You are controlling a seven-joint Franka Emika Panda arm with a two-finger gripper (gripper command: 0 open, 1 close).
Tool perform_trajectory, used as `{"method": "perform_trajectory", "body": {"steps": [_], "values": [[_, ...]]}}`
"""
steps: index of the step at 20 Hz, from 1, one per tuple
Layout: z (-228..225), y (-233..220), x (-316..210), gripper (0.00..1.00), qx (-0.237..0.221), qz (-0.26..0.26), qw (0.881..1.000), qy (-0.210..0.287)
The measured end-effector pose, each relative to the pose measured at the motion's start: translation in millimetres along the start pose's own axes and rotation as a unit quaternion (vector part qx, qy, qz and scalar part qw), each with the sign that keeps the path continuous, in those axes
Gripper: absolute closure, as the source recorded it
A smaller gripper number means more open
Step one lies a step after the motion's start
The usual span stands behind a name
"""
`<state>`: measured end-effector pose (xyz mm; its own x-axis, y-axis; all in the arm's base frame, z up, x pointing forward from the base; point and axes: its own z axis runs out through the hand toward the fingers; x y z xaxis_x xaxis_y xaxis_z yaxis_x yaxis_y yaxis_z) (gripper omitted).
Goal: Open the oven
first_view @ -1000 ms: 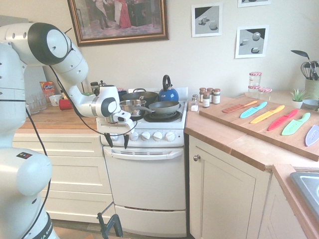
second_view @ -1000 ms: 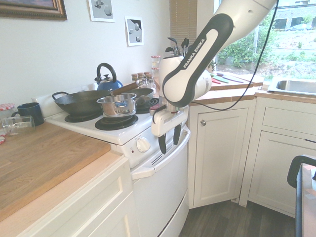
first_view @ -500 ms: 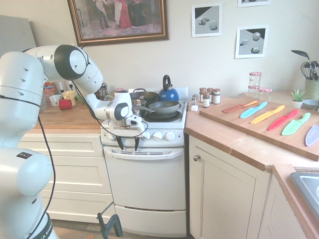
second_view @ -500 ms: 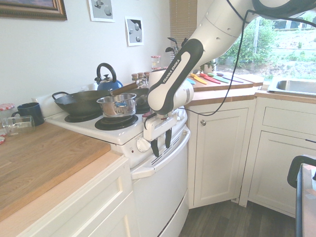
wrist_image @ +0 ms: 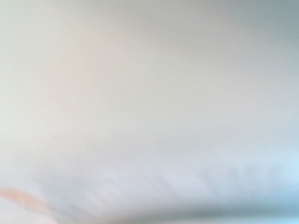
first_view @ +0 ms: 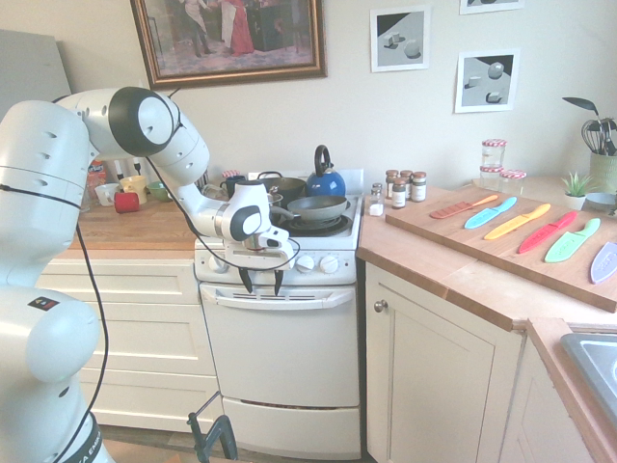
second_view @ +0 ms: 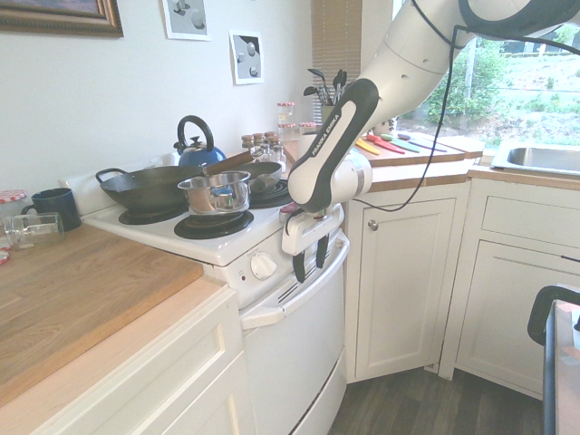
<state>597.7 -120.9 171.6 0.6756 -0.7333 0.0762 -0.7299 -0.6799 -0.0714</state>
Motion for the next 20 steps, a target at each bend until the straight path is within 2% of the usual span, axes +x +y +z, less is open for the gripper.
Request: {"method": "perform_trajectory", "body": {"steps": [3,9,12,16,20], "values": [[15.1,10.6,-9.5,0.00,0.008,-0.017,1.000,0.025],[-0.7,32.5,-20.1,0.00,0.027,-0.023,0.998,0.050],[0.9,64.0,-34.8,0.00,0.017,-0.025,0.999,0.029],[28.5,128.6,-67.9,0.00,-0.017,-0.012,1.000,-0.016],[39.0,168.2,-76.3,0.00,-0.027,0.003,0.999,-0.023]]}}
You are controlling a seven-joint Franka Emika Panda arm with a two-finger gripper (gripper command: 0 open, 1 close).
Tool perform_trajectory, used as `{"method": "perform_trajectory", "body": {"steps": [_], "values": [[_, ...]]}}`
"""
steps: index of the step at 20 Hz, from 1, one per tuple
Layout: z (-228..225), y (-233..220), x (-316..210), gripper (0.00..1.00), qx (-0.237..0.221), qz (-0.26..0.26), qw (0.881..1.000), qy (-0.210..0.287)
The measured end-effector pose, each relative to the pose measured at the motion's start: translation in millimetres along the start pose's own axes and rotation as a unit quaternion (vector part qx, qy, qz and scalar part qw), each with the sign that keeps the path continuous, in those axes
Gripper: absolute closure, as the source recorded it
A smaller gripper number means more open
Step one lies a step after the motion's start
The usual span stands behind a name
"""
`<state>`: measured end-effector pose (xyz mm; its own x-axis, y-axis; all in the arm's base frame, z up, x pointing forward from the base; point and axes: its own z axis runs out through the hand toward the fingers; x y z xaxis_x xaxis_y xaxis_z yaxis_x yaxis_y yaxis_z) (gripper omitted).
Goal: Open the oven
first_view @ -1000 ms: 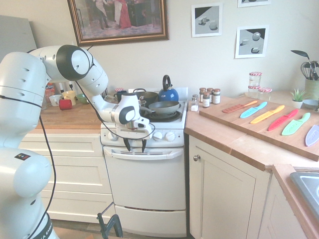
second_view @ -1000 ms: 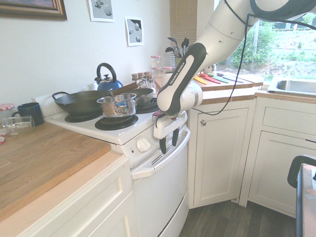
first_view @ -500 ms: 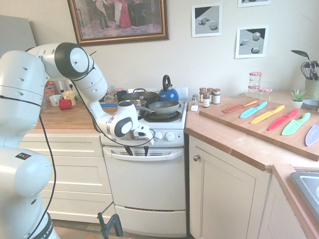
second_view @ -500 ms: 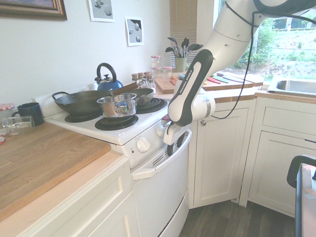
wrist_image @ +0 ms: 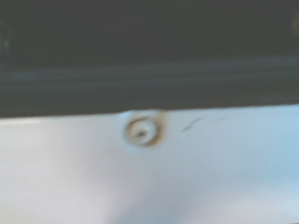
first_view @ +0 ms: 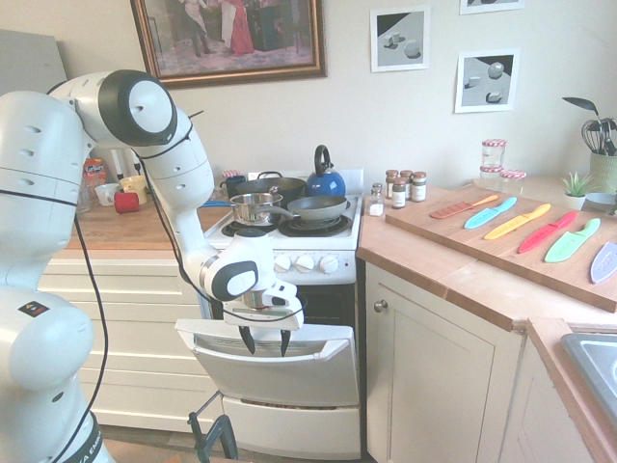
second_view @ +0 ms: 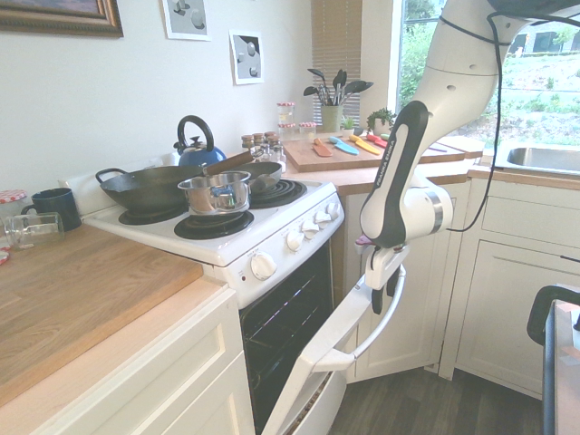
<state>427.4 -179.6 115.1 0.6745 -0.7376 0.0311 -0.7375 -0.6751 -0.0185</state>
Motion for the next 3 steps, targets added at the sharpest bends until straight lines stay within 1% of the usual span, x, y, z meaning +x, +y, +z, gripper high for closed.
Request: {"method": "perform_trajectory", "body": {"steps": [3], "values": [[-0.7,26.8,-8.9,0.00,-0.004,0.008,1.000,-0.008]]}}
